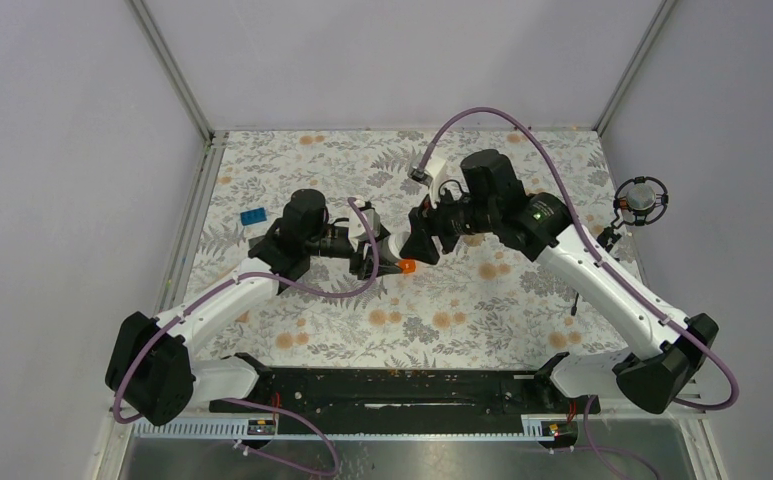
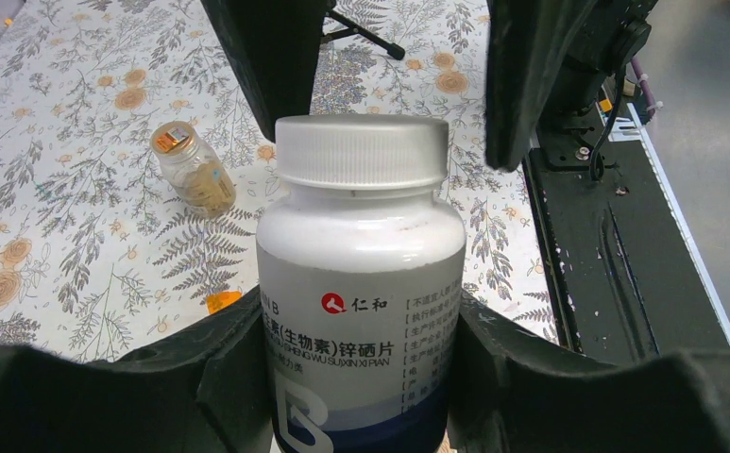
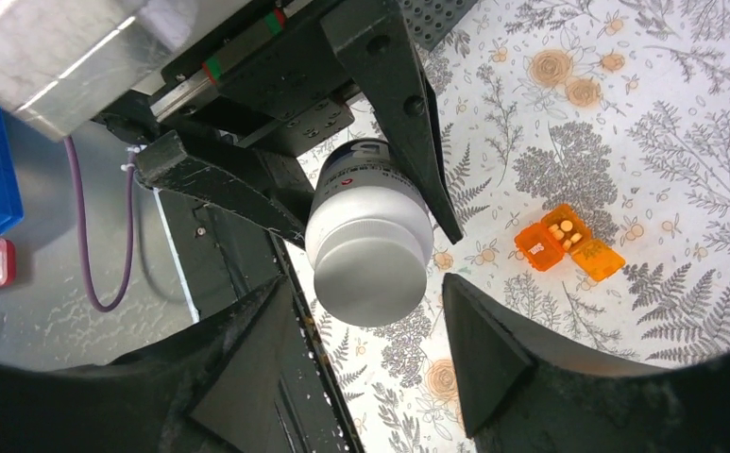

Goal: Sort the pills into containers

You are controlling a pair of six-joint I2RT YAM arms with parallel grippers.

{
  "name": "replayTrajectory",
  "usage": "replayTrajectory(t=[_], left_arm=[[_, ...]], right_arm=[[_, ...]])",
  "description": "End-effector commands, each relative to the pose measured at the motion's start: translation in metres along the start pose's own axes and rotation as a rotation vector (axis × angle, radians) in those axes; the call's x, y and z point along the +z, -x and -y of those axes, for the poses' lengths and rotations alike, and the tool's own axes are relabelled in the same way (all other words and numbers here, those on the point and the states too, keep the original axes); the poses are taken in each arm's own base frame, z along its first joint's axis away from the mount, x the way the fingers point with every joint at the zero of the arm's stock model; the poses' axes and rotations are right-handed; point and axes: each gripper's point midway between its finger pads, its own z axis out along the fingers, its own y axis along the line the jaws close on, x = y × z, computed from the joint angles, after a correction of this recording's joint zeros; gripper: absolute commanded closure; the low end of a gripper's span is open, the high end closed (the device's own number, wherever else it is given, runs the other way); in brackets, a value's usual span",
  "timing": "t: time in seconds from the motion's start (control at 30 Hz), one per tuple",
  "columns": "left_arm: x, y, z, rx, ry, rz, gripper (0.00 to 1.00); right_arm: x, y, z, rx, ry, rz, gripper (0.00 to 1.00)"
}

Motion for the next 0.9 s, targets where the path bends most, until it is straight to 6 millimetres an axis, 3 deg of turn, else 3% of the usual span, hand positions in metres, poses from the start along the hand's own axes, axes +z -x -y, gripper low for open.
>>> replayTrajectory(t=[0.0,0.1,0.3,0.5,0.6,0.63,0.67,0.73,0.8,0.87], left_arm=[[-0.003,0.025,0.001,0.097,-0.006,0.063,1.00],[-0.003,0.025,0.002,0.094,-0.016,0.065,1.00],[-0.001,0.021,-0.002,0.088,-0.005,0.053,1.00],[-0.003,0.016,-0.022,0.093,0.111,0.026,1.00],[-0.004,0.014,-0.028,0.096,0.147,0.026,1.00],[-0.004,0.013,-0.029,0.094,0.152,0.027,1.00],[-0.005,0.013,-0.030,0.093,0.158,0.027,1.00],[-0.005,0.013,-0.033,0.085,0.182,0.027,1.00],[-0.005,0.012,-0.036,0.072,0.200,0.030,1.00],[-0.005,0.013,-0.039,0.053,0.213,0.034,0.99]], right_arm=[[0.001,0.015,-0.005,-0.031,0.032,0.030,0.38],[0.007,0.024,0.002,-0.021,0.003,0.081,0.54],[0.012,0.047,0.005,0.050,-0.015,0.176,0.73],[0.013,0.061,0.035,0.336,-0.200,0.297,1.00],[0.011,0.063,0.051,0.463,-0.291,0.352,1.00],[0.010,0.064,0.053,0.479,-0.300,0.370,0.87],[0.009,0.065,0.053,0.478,-0.296,0.383,0.64],[0.008,0.064,0.043,0.446,-0.248,0.371,0.34],[0.010,0.059,0.032,0.410,-0.187,0.338,0.20],[0.014,0.051,0.024,0.400,-0.159,0.295,0.18]])
